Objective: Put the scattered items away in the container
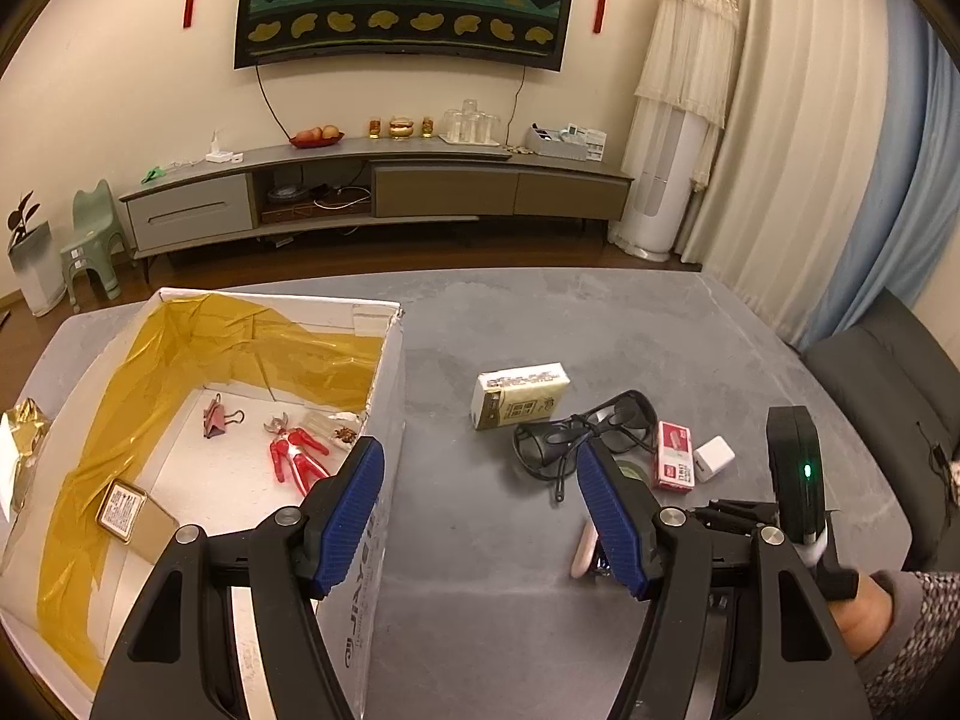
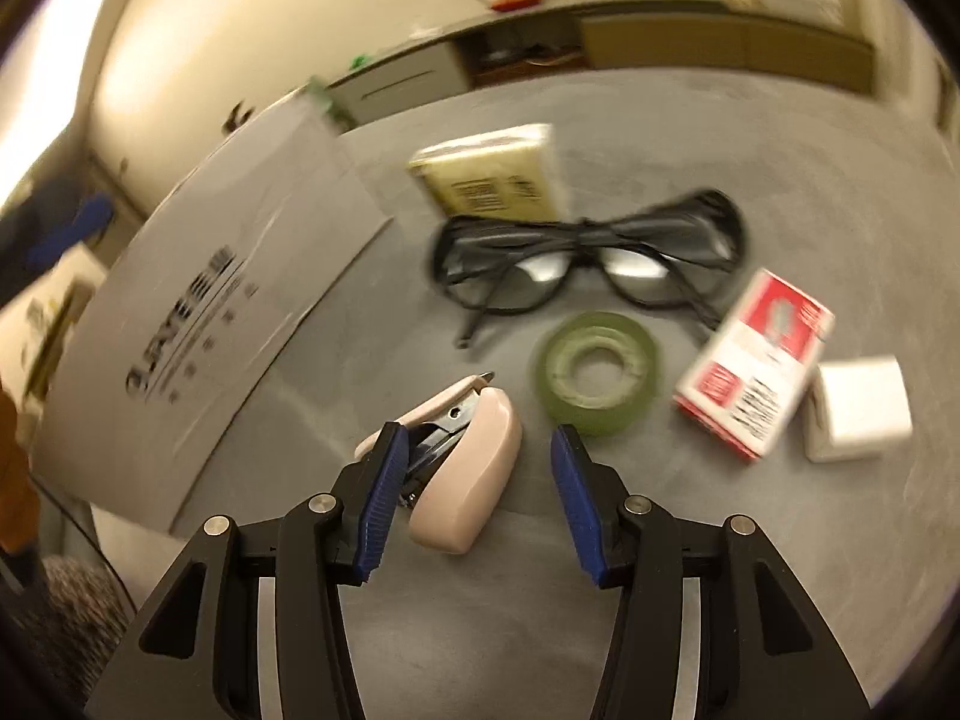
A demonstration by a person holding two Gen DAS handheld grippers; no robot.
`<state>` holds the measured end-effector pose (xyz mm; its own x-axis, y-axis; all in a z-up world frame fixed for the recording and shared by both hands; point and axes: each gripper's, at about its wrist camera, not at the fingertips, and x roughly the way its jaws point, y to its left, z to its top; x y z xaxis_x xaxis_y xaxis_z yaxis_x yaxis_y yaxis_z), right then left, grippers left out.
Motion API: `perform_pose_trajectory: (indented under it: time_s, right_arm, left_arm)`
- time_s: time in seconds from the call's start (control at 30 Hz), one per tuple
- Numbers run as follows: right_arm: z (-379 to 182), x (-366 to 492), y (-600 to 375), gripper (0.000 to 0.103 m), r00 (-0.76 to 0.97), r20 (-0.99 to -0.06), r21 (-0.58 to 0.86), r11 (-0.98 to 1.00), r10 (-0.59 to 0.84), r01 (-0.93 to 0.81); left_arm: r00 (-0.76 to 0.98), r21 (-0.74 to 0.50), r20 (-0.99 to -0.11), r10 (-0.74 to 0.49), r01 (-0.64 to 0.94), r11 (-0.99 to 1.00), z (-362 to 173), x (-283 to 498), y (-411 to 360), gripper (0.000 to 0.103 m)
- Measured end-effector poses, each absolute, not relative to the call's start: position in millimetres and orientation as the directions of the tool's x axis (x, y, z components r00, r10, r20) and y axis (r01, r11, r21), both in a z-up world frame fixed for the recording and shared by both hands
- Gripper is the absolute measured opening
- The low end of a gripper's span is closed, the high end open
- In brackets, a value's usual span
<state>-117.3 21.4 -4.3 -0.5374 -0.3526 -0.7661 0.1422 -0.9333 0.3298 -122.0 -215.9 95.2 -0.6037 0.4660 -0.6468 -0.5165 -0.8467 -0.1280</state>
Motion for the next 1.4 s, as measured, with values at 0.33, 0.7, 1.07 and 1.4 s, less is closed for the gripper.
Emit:
perform_pose_trajectory:
  time_s: [0.33, 0.7, 1.07, 1.4]
  right_arm:
    - [14.6, -118.5, -11.0, 0.018, -0.537, -0.801, 0.147, -0.957, -0.264, 0.251]
    - [9.4, -110.1, 27.3, 0.037, -0.495, -0.783, 0.312, -0.927, -0.376, 0.21]
    - [18.9, -99.9, 2.4, 0.006, -0.548, -0.787, 0.127, -0.943, -0.285, 0.308]
    - [3.1, -115.3, 32.2, 0.032, -0.521, -0.783, 0.283, -0.941, -0.34, 0.187]
  left_arm:
    - [-0.5, -0.098, -0.71, 0.496, -0.628, -0.772, 78.1, -113.7, -195.9, 0.076]
    - [-0.352, -0.134, -0.82, 0.451, -0.648, -0.75, 1.7, -110.7, -160.7, 0.073]
    - [-0.324, -0.125, -0.84, 0.435, -0.665, -0.736, -32.0, -109.3, -142.9, 0.021]
    - [-0.366, -0.155, -0.797, 0.481, -0.646, -0.747, -23.9, -115.1, -143.9, 0.04]
